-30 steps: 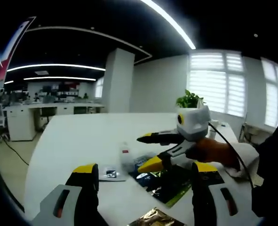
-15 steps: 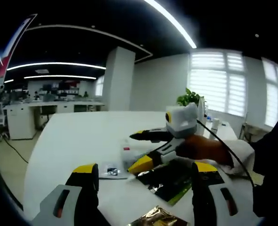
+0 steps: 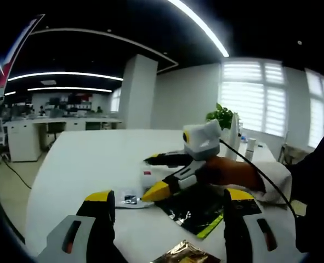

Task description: Arrange the skincare products in the storage area until every visible bottle or jar stands upright without overlapping.

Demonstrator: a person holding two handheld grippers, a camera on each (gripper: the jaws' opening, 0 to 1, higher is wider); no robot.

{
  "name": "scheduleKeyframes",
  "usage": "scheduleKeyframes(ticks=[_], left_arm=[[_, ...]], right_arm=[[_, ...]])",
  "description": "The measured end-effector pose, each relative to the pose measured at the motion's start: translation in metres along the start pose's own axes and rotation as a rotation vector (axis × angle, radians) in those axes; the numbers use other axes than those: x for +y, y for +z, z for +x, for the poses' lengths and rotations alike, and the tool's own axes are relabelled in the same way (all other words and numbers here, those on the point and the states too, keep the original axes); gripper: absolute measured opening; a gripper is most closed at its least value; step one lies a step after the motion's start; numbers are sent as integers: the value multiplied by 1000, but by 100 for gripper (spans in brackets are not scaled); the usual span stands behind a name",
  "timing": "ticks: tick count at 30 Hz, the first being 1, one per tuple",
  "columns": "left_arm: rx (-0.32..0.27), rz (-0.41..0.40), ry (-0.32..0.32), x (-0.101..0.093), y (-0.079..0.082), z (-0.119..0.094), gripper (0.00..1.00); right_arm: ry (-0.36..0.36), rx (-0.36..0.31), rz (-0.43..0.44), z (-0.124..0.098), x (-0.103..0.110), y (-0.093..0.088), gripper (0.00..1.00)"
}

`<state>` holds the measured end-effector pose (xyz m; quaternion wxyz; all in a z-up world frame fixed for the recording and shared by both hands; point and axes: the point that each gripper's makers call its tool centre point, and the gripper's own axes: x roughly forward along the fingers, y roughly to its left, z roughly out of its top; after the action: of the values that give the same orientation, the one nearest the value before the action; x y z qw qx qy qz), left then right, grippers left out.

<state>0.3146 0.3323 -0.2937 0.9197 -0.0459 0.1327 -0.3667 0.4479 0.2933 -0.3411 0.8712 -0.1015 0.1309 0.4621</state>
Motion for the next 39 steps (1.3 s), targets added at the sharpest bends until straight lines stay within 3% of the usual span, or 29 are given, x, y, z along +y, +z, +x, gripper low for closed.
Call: scheduleKeyframes(ticks=[21,39], left_arm=[[8,-17,-21,-1,-5,6,83],[-29,-55,-25,2,-1,1,83]], right_arm=[[11,-15,-1,4,0,-1,93],[58,-24,-11,-16,24,-1,88]])
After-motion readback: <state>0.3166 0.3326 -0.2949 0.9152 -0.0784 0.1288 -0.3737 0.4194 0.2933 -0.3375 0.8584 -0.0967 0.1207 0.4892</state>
